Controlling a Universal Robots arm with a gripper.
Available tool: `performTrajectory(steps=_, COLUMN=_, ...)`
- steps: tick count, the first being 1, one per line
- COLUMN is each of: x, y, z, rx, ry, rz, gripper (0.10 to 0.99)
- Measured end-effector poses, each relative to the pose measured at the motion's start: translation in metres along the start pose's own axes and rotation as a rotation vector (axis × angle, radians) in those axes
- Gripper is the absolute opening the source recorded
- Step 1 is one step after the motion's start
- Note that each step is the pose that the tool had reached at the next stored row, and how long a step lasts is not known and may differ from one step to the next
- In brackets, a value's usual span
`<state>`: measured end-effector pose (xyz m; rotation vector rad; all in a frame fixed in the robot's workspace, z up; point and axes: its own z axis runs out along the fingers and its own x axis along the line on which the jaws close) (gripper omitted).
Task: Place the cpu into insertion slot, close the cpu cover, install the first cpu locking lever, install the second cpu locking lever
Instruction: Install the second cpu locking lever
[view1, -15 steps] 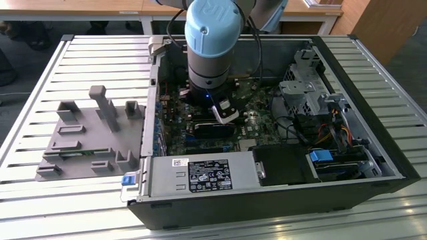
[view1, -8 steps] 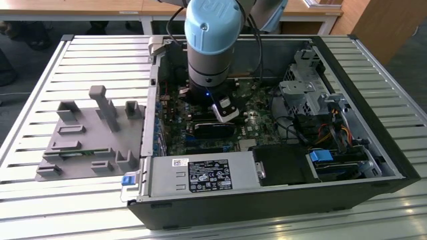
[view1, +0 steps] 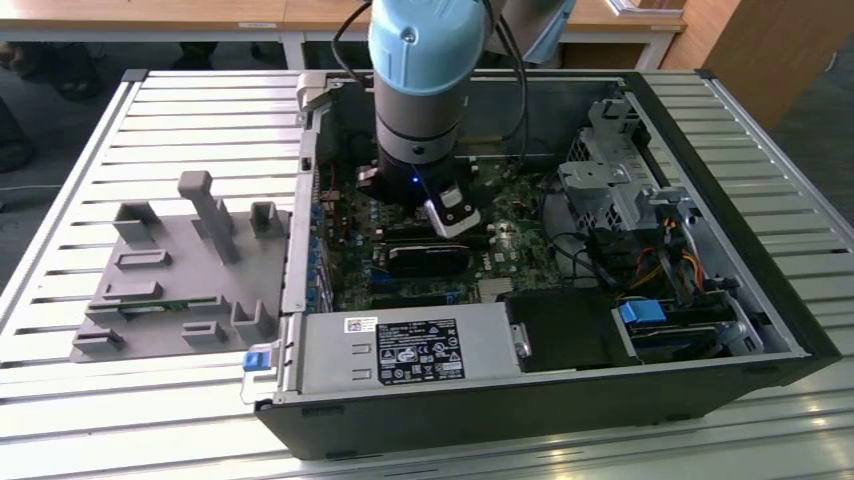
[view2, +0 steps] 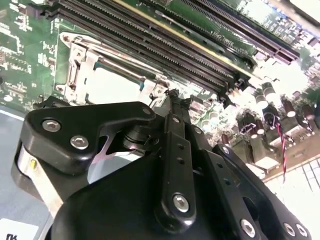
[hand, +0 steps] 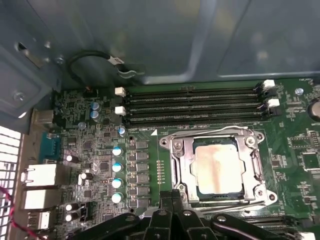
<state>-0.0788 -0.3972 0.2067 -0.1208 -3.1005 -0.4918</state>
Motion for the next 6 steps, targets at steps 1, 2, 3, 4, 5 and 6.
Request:
performTrajectory(steps=1, x=0.0000, y=0.0006, z=-0.0020, rx=0.000, ry=0.0000, rz=0.000, gripper=0.106)
performTrajectory(steps=2, x=0.0001, y=0.0013, z=-0.0041, rx=0.000, ry=0.0000, rz=0.000, gripper=0.106)
performTrajectory(steps=3, x=0.0001, y=0.0019, z=-0.0061, rx=0.000, ry=0.0001, rz=0.000, gripper=0.106)
performTrajectory(steps=4, x=0.0001, y=0.0026, z=-0.0079, rx=0.000, ry=0.0001, rz=0.000, gripper=0.106)
performTrajectory(steps=5, x=0.0001, y=0.0031, z=-0.0096, rx=0.000, ry=0.0001, rz=0.000, gripper=0.106)
performTrajectory(steps=6, x=0.0002, y=0.0035, z=-0.0109, rx=0.000, ry=0.0000, rz=0.000, gripper=0.106)
